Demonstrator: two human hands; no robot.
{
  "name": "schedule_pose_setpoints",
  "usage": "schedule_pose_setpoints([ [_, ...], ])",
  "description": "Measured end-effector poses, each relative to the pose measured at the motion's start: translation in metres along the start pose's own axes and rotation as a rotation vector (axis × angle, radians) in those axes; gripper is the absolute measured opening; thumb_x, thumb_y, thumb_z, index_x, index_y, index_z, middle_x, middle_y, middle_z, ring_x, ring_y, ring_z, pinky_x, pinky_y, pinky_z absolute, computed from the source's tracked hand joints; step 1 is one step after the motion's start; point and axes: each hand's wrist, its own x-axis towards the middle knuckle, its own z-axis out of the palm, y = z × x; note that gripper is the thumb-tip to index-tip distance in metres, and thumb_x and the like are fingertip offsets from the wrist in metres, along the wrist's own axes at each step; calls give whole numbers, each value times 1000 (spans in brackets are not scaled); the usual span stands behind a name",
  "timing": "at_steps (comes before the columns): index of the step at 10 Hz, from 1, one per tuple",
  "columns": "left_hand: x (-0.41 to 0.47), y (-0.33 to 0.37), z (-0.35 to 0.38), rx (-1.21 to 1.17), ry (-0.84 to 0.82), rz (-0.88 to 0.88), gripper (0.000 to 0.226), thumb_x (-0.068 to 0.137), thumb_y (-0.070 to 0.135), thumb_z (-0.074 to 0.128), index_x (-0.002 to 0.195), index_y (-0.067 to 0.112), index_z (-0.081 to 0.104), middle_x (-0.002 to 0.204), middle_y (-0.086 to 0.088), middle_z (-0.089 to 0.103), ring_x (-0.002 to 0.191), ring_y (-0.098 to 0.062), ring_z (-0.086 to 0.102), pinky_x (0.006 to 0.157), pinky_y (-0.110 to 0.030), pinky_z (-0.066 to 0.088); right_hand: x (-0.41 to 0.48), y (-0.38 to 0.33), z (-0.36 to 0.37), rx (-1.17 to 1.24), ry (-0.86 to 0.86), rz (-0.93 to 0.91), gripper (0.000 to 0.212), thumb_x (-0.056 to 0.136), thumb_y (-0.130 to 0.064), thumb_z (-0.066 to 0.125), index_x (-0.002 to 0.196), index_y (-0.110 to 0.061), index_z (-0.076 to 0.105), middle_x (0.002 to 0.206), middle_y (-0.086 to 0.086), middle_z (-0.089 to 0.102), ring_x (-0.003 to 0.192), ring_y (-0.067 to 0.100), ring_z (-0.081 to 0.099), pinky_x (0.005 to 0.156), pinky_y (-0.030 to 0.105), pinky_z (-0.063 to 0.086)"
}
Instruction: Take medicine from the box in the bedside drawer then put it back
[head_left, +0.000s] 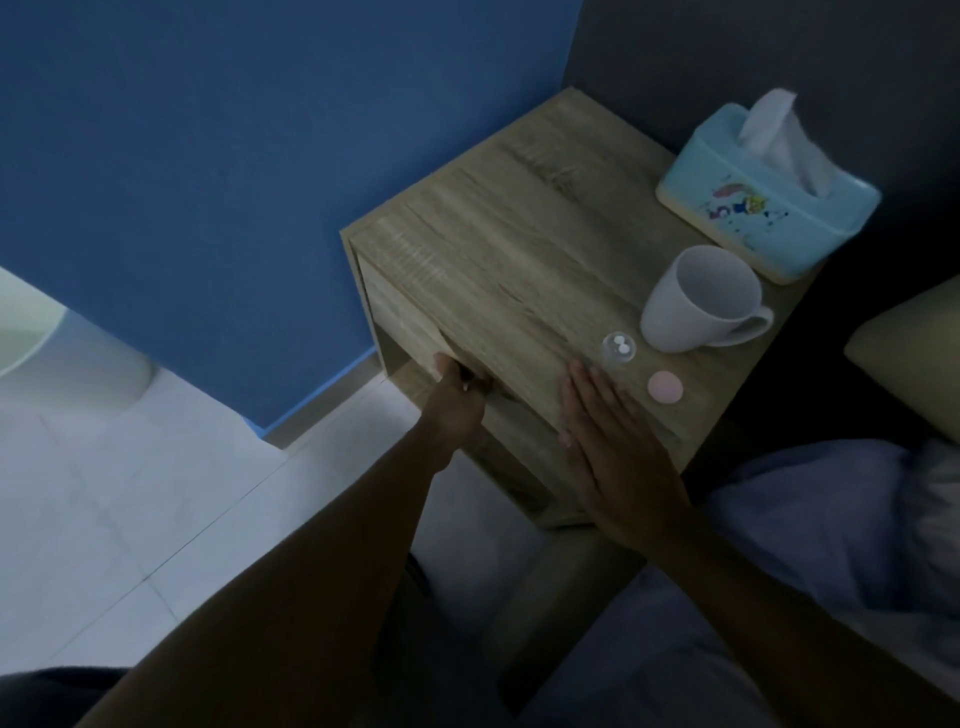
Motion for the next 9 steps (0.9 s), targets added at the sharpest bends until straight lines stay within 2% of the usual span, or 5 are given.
schedule_pose_setpoints([
  [1, -3, 3, -1, 36, 6, -11, 70, 95, 35, 49, 154, 26, 11, 152, -1, 40, 118, -10, 50, 89, -25, 41, 0, -1, -2, 2, -18, 4, 64, 104, -40, 14, 160, -10, 19, 168, 7, 11, 156, 19, 7, 127, 40, 10],
  [3, -18, 14, -13, 303, 71, -42, 66, 96, 40, 50, 154, 22, 22, 158, -7, 30, 140, -27, 36, 101, -35, 38, 0, 2, 1, 10, -14, -5, 63, 104, -41, 17, 160, -11, 19, 169, 7, 13, 156, 21, 9, 126, 44, 15],
  [6, -107, 62, -51, 461, 66, 108, 57, 98, 31, 51, 150, 19, 34, 154, -7, 38, 137, -23, 40, 101, -28, 35, 9, 3, -2, 8, -171, 24, 65, 105, -30, 27, 161, -14, -2, 170, 3, -9, 157, 21, -6, 123, 35, -3],
  [8, -170, 111, -79, 712, 128, 232, 56, 98, 31, 50, 149, 17, 34, 155, -6, 38, 139, -21, 40, 99, -19, 31, 16, -9, -63, 110, -313, -45, 63, 104, -23, 40, 161, -14, 14, 170, 4, 8, 156, 17, 7, 125, 32, 12],
  [9, -197, 136, -82, 803, 193, 317, 56, 99, 36, 46, 150, 18, 35, 156, -7, 37, 142, -23, 36, 113, -28, 28, 21, -20, -102, 202, -190, -58, 63, 103, -25, 40, 161, -19, 17, 167, 1, 24, 152, 16, 26, 121, 32, 25],
])
